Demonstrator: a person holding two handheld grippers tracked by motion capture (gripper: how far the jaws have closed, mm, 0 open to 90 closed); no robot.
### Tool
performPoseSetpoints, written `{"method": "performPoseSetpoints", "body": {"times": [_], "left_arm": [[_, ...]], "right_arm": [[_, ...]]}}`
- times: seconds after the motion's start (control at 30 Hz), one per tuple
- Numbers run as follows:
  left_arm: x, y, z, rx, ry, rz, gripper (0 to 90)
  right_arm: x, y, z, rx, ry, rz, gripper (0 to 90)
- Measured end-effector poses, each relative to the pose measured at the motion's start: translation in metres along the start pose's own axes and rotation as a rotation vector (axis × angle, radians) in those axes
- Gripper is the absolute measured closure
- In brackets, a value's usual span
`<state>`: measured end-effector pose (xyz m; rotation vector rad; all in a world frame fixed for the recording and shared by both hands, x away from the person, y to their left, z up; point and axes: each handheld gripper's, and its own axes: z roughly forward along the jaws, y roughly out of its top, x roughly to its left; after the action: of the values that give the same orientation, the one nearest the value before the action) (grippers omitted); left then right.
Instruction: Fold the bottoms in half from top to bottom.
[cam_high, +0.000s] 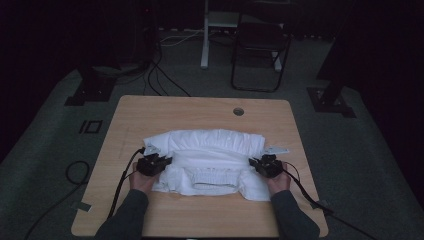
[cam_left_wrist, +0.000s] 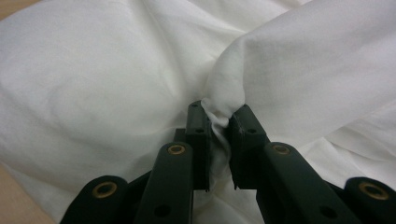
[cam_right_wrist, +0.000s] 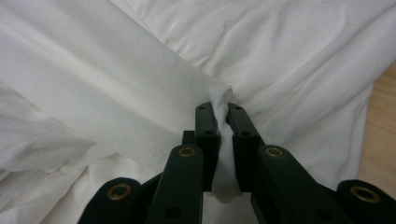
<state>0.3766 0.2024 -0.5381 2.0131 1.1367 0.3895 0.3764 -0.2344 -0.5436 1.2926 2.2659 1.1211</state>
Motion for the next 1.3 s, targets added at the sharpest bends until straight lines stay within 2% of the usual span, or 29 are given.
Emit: {"method": "performPoseSetpoints", "body": {"times": [0.17, 0.23, 0.27, 0.3, 0.4, 0.47, 0.53, 0.6, 0.63, 0.67, 0.7, 0.73, 0.77, 0.8, 0.83, 0.87, 0.9, 0.93, 1.0, 1.03, 1.1, 1.13, 1.17, 1.2, 1.23, 1.27, 1.3], "left_arm": [[0.002, 0.013, 0.013, 0.0, 0.102, 0.013, 80.2], [0.003, 0.016, 0.016, 0.0, 0.114, 0.007, 80.2], [0.006, 0.02, 0.02, -0.002, 0.124, -0.021, 80.2], [0.007, 0.022, 0.022, -0.007, 0.127, -0.035, 80.2], [0.01, 0.024, 0.024, -0.009, 0.12, -0.072, 80.4], [0.012, 0.025, 0.023, 0.002, 0.102, -0.086, 80.5], [0.017, 0.027, 0.02, 0.01, 0.066, -0.126, 81.1], [0.019, 0.03, 0.016, 0.001, 0.055, -0.137, 82.1], [0.019, 0.033, 0.011, -0.019, 0.058, -0.129, 83.0], [0.018, 0.036, 0.005, -0.045, 0.059, -0.116, 83.0], [0.017, 0.04, -0.002, -0.076, 0.052, -0.108, 83.3], [0.016, 0.052, -0.019, -0.141, 0.037, -0.104, 83.3], [0.016, 0.052, -0.019, -0.141, 0.037, -0.104, 83.4], [0.016, 0.059, -0.027, -0.166, 0.033, -0.099, 83.5], [0.015, 0.066, -0.035, -0.198, 0.029, -0.099, 83.5], [0.014, 0.072, -0.044, -0.228, 0.02, -0.101, 83.5], [0.013, 0.078, -0.054, -0.262, 0.02, -0.1, 83.9], [0.011, 0.082, -0.065, -0.302, 0.018, -0.102, 83.9], [0.006, 0.085, -0.081, -0.346, -0.002, -0.081, 84.0], [0.003, 0.083, -0.086, -0.348, -0.01, -0.068, 84.0], [-0.001, 0.076, -0.09, -0.321, -0.013, -0.049, 83.8], [-0.001, 0.071, -0.089, -0.306, -0.017, -0.05, 83.7], [-0.001, 0.065, -0.087, -0.292, -0.023, -0.059, 83.5], [0.0, 0.058, -0.085, -0.276, -0.028, -0.068, 83.5], [0.001, 0.051, -0.081, -0.261, -0.036, -0.078, 82.4], [0.002, 0.045, -0.078, -0.238, -0.048, -0.088, 79.2], [0.002, 0.04, -0.074, -0.212, -0.064, -0.093, 79.2]], "right_arm": [[-0.006, 0.013, 0.013, 0.002, -0.022, 0.017, 84.4], [-0.007, 0.021, 0.021, 0.01, -0.041, 0.02, 84.5], [-0.007, 0.021, 0.021, 0.01, -0.041, 0.02, 84.5], [-0.008, 0.028, 0.027, 0.015, -0.061, 0.024, 84.5], [-0.008, 0.034, 0.034, 0.011, -0.08, 0.034, 84.5], [-0.008, 0.035, 0.035, 0.014, -0.078, 0.045, 84.5], [-0.01, 0.036, 0.034, 0.021, -0.073, 0.046, 84.7], [-0.01, 0.038, 0.033, 0.032, -0.065, 0.047, 85.1], [-0.011, 0.04, 0.027, -0.006, -0.046, 0.032, 85.2], [-0.011, 0.04, 0.027, -0.006, -0.046, 0.032, 85.2], [-0.013, 0.045, 0.016, -0.056, -0.04, 0.056, 85.4], [-0.014, 0.049, 0.01, -0.09, -0.037, 0.065, 85.5], [-0.014, 0.049, 0.01, -0.09, -0.037, 0.065, 85.5], [-0.017, 0.059, -0.007, -0.158, -0.027, 0.085, 85.6], [-0.017, 0.059, -0.007, -0.158, -0.027, 0.085, 85.6], [-0.017, 0.065, -0.015, -0.195, -0.02, 0.091, 85.6], [-0.016, 0.076, -0.035, -0.272, -0.029, 0.085, 85.7], [-0.016, 0.076, -0.035, -0.272, -0.029, 0.085, 85.7], [-0.013, 0.084, -0.058, -0.372, -0.008, 0.08, 85.7], [-0.011, 0.085, -0.067, -0.399, -0.003, 0.07, 85.7], [-0.006, 0.083, -0.077, -0.4, -0.005, 0.039, 85.6], [-0.003, 0.078, -0.078, -0.384, -0.002, 0.029, 85.6], [0.002, 0.064, -0.077, -0.346, 0.005, 0.008, 85.6], [0.002, 0.064, -0.077, -0.346, 0.005, 0.008, 85.6], [0.007, 0.046, -0.073, -0.31, 0.03, 0.003, 84.9], [0.008, 0.037, -0.071, -0.287, 0.039, 0.005, 83.0], [0.008, 0.037, -0.071, -0.287, 0.039, 0.005, 83.0]]}}
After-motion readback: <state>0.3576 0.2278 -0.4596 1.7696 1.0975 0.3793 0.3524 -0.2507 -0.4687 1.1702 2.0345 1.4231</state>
